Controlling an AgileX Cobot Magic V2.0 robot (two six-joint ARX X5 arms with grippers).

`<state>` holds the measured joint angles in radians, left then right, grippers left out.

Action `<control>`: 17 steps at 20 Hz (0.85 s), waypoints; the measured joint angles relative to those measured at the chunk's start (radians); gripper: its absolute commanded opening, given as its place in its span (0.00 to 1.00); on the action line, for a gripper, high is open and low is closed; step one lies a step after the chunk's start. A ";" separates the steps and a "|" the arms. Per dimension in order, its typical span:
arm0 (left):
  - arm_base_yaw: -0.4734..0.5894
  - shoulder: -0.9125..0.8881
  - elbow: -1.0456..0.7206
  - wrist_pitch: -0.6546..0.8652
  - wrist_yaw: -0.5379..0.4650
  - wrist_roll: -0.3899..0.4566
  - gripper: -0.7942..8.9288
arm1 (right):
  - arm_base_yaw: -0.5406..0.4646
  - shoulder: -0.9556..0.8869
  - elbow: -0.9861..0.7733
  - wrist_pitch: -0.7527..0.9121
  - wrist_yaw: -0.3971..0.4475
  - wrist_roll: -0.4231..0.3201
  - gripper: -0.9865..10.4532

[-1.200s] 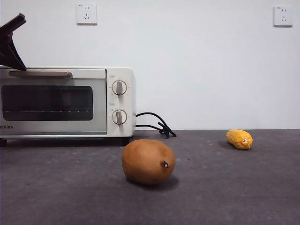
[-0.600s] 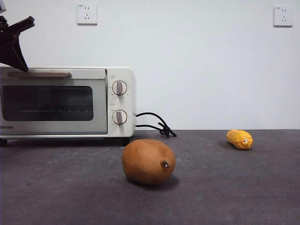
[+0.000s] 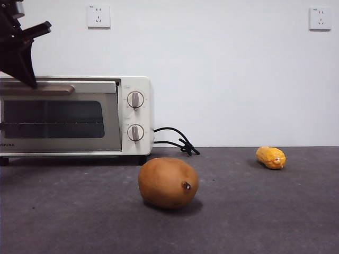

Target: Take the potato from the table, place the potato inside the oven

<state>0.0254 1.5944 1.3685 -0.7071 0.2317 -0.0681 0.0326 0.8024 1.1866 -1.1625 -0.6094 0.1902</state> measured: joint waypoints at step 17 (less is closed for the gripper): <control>-0.014 0.071 -0.074 -0.217 -0.137 0.042 0.07 | 0.000 -0.054 0.001 -0.055 0.000 0.000 0.09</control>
<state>0.0113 1.6650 1.2949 -0.9245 0.0952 -0.0257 0.0326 0.7486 1.1873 -1.2175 -0.6094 0.1902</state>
